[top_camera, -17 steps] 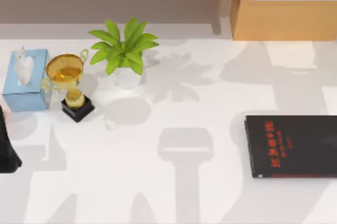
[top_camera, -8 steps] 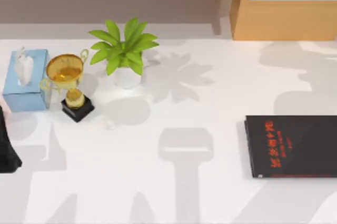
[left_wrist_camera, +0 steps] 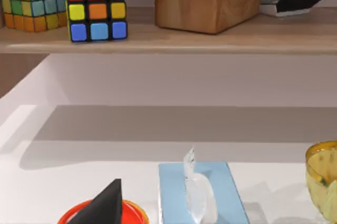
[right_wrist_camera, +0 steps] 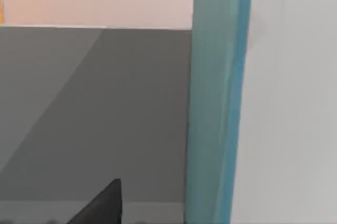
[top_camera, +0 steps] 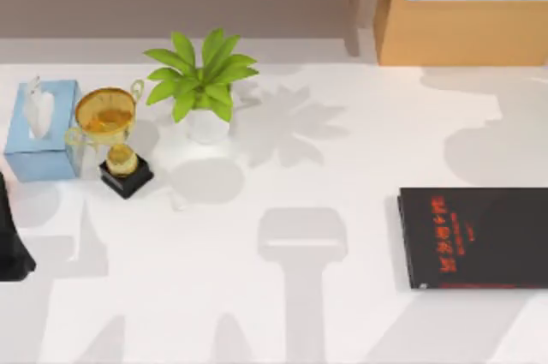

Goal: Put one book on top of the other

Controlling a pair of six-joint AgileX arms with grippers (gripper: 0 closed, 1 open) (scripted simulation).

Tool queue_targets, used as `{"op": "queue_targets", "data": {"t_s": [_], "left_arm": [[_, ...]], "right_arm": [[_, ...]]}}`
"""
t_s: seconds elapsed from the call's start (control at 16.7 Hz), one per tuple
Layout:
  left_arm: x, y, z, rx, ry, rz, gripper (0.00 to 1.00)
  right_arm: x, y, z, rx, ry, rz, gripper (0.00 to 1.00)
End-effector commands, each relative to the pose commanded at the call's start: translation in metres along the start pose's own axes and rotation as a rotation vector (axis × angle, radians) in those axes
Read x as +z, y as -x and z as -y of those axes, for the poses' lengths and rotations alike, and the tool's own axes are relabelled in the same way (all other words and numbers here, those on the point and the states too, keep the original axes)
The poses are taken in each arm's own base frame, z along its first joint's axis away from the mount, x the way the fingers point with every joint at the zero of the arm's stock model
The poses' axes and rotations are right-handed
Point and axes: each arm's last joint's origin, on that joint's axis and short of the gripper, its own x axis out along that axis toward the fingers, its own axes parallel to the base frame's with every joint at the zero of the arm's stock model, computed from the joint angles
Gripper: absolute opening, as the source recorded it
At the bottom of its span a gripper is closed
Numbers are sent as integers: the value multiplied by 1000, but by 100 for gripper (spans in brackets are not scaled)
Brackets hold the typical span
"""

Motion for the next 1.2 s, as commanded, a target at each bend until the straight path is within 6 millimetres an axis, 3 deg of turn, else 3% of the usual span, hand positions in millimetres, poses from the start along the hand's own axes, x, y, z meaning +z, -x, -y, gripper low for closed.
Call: {"op": "queue_targets", "data": {"t_s": [0.3,1.08,1.2], "left_arm": [[0,0,0,0,0,0,100],[0,0,0,0,0,0,100],[0,0,0,0,0,0,100]], "right_arm": [[0,-5,0,0,0,0,100],[0,-5,0,0,0,0,2],[0,-5,0,0,0,0,0]]}}
